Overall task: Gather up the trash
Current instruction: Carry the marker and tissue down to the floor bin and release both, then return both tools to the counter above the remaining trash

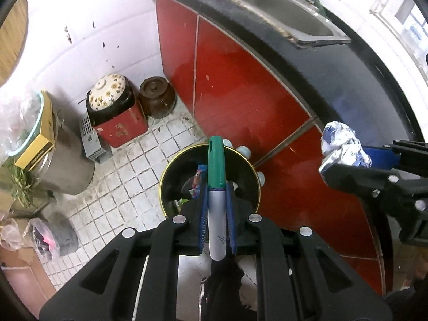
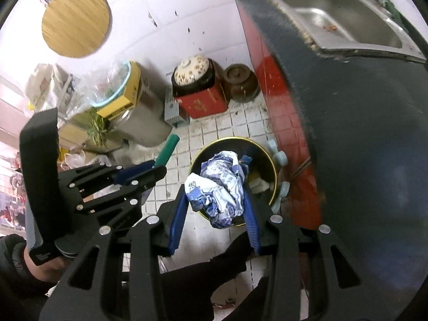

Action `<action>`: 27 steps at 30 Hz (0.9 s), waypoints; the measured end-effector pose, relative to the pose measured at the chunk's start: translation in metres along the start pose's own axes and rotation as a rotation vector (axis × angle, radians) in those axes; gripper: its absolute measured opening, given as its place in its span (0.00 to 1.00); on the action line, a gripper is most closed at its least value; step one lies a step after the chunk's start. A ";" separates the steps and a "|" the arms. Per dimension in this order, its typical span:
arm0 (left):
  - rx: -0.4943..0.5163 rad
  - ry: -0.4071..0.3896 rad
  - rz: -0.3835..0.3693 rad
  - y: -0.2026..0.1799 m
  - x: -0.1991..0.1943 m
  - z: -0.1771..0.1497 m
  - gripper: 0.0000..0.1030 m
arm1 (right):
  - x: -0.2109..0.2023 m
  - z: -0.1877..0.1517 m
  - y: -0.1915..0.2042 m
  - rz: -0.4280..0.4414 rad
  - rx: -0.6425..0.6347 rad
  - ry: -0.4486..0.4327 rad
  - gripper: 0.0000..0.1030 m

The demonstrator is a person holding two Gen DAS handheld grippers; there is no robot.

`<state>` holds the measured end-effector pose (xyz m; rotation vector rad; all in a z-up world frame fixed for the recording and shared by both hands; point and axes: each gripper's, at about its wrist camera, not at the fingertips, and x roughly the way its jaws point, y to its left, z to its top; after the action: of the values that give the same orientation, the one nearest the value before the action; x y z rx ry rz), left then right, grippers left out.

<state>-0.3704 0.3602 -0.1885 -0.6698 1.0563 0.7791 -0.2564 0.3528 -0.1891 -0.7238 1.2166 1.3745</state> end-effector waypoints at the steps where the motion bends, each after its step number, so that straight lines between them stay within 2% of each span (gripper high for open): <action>1: -0.005 0.001 -0.006 0.002 0.002 0.001 0.12 | 0.006 0.004 0.000 -0.002 -0.001 0.006 0.39; 5: -0.004 -0.001 -0.023 0.005 0.007 0.002 0.12 | 0.015 0.008 0.006 -0.008 -0.006 0.020 0.40; 7: -0.007 0.002 -0.034 0.005 0.009 0.002 0.13 | 0.017 0.010 0.007 -0.012 -0.006 0.019 0.45; 8: -0.007 -0.001 -0.033 0.006 0.009 0.003 0.13 | 0.014 0.008 0.005 -0.015 -0.003 0.016 0.56; 9: -0.008 0.001 -0.033 0.008 0.011 0.003 0.19 | 0.015 0.009 0.005 -0.013 0.002 0.020 0.61; 10: -0.013 0.005 -0.034 0.010 0.012 0.003 0.36 | 0.016 0.011 0.005 -0.009 0.005 0.019 0.62; 12: -0.024 -0.008 -0.028 0.012 0.011 0.003 0.59 | 0.016 0.014 0.004 -0.012 0.006 0.020 0.63; 21: -0.039 -0.028 -0.003 0.011 -0.001 0.002 0.65 | -0.001 0.006 -0.006 0.004 0.032 -0.005 0.68; 24: -0.011 -0.050 -0.002 -0.001 -0.011 0.004 0.77 | -0.021 -0.004 -0.017 -0.007 0.057 -0.039 0.77; 25: 0.013 -0.061 0.001 -0.010 -0.016 0.006 0.83 | -0.031 -0.009 -0.023 -0.014 0.074 -0.061 0.77; 27: 0.058 -0.077 0.000 -0.027 -0.022 0.010 0.88 | -0.054 -0.022 -0.040 -0.038 0.115 -0.102 0.77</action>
<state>-0.3493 0.3474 -0.1621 -0.5861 1.0051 0.7655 -0.2118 0.3086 -0.1557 -0.5865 1.1854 1.2841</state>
